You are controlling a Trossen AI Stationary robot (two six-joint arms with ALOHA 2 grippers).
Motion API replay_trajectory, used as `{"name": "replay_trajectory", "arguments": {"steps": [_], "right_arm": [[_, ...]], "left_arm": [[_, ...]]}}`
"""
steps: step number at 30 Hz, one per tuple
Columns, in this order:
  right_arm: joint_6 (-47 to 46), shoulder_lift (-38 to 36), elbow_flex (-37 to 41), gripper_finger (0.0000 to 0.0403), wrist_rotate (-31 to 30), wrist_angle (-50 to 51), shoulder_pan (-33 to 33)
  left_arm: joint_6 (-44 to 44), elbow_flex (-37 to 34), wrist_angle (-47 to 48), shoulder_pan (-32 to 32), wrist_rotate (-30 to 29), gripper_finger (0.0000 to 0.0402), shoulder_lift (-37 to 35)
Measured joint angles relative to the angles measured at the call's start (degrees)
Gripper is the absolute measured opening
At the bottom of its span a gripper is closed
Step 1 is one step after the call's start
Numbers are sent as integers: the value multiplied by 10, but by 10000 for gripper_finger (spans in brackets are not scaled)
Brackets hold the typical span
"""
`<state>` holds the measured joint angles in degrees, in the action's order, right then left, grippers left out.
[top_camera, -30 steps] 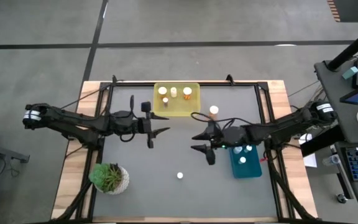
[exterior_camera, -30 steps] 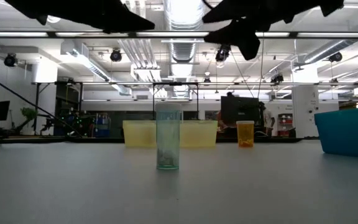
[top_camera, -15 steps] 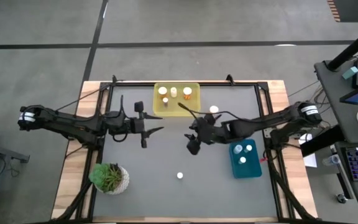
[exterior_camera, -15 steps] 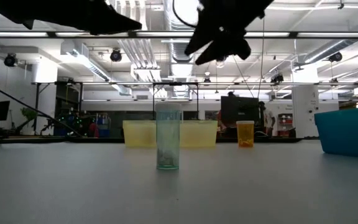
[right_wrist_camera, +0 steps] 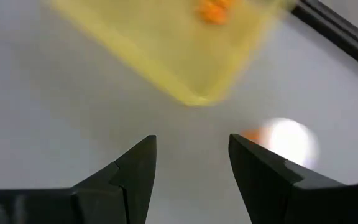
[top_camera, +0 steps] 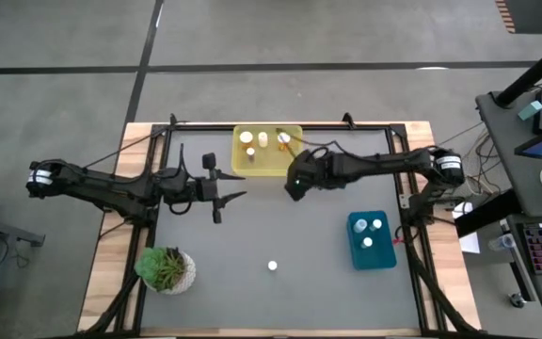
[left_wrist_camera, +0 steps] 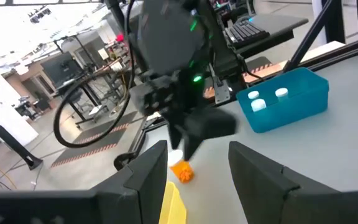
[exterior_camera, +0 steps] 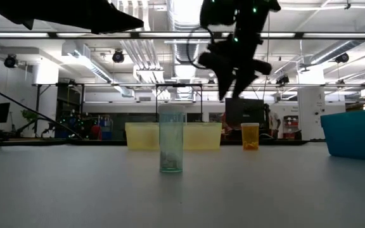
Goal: Pick and place medicine bottles into bin by pill shape (circle, oval)
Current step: Put the orange pill bottle into the yellow bin
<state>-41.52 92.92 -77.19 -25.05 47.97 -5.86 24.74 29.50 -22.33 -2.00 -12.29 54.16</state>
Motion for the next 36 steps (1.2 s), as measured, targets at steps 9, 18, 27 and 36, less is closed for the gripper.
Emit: {"name": "replay_trajectory", "arguments": {"steps": [9, 18, 27, 36], "right_arm": [[-96, -22, 31, 205, -21, 88, -76], [-88, -20, 35, 287, -20, 83, -91], [-84, -20, 87, 332, -20, 11, -93], [-87, -20, 155, 334, -20, -84, -102]], "left_arm": [[0, 0, 2, 0, 0, 156, -1], [0, 0, 0, 0, -1, 156, -3], [0, 0, 1, 0, -1, 156, -3], [0, 0, 2, 0, -1, 156, -3]]}}
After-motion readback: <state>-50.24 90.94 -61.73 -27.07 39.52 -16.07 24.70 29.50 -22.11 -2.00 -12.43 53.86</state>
